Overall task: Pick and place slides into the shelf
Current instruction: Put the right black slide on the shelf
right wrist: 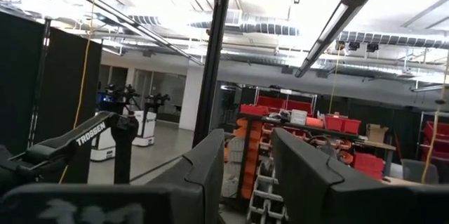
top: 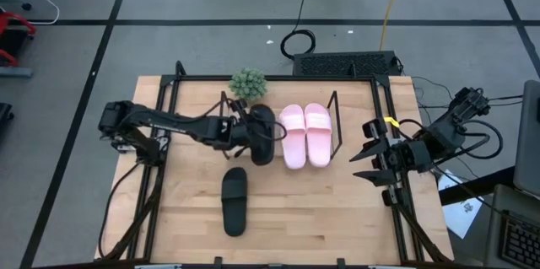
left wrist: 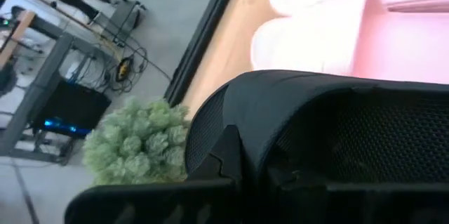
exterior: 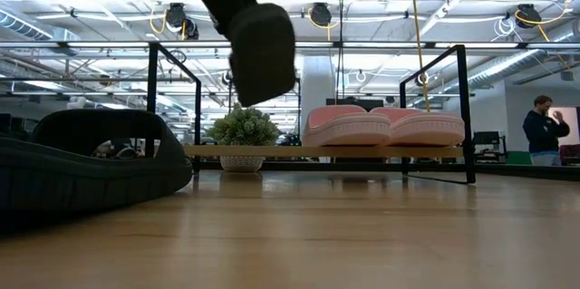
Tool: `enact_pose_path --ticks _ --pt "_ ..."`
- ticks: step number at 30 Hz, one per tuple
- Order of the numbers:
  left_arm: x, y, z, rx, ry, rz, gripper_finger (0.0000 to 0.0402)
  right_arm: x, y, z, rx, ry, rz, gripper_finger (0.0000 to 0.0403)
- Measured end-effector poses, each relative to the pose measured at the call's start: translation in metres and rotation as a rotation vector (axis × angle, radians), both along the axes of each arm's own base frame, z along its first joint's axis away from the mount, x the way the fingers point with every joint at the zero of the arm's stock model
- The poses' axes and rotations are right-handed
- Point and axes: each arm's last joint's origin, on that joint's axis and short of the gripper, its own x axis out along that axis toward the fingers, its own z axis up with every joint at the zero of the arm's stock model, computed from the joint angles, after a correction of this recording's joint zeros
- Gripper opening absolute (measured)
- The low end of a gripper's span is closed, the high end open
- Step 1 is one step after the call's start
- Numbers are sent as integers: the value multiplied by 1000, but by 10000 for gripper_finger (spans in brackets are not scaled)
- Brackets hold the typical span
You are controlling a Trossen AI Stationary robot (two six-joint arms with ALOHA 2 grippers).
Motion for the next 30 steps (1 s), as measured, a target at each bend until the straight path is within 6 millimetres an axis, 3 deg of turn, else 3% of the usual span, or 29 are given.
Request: enact_pose_path --ticks 9,30 --pt "17 15 -32 12 126 -54 0 0 0 0 -14 0 -3 111" --pt "25 39 -44 66 182 -40 0 0 0 -1 -18 4 -1 111"
